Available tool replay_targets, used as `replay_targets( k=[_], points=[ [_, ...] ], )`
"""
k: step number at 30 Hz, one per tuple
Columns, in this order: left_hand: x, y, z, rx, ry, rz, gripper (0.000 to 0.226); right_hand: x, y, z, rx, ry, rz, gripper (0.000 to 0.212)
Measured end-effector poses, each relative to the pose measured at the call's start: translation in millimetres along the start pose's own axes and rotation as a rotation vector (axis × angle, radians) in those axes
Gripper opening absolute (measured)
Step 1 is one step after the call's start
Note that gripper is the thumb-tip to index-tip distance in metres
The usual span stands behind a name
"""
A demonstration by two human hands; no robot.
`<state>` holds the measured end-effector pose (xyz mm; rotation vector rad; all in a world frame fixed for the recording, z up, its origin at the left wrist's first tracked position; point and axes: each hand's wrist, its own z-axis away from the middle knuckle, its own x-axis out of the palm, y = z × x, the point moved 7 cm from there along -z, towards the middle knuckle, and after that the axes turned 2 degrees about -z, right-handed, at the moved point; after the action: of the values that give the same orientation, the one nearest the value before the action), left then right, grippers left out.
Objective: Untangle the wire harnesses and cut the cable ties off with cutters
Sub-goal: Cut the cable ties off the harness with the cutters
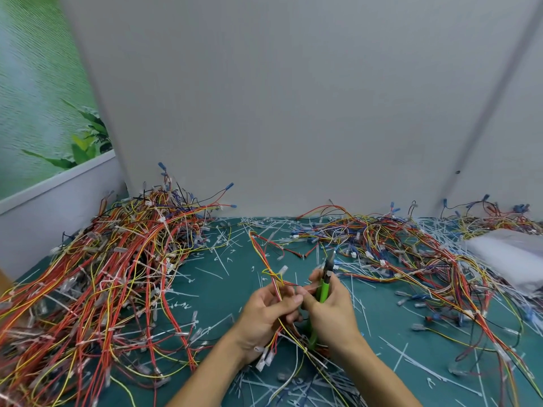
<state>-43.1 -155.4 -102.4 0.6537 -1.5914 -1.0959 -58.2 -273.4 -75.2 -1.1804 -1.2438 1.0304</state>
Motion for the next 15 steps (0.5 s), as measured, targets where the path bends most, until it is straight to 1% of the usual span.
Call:
replay_targets(
  k=[3,6,11,15],
  points=[
    [-1,1,0,-0.015,0.011,0.008,0.022,-7,-2,-3,-0.031,0.059,0.09,0.025],
    [-4,3,2,-0.043,0.011,0.075,0.021,-15,-6,-5,-0.058,0.097,0.1,0.024],
    [-4,2,3,-0.077,-0.034,0.077,0.034,-21,-11,-6,-0.088,0.095,0.111,0.022],
    [0,-1,5,-0.095,-0.084,0.096,0.031,-20,-12,-3,-0.122,0.084,0.168,0.02]
  ],
)
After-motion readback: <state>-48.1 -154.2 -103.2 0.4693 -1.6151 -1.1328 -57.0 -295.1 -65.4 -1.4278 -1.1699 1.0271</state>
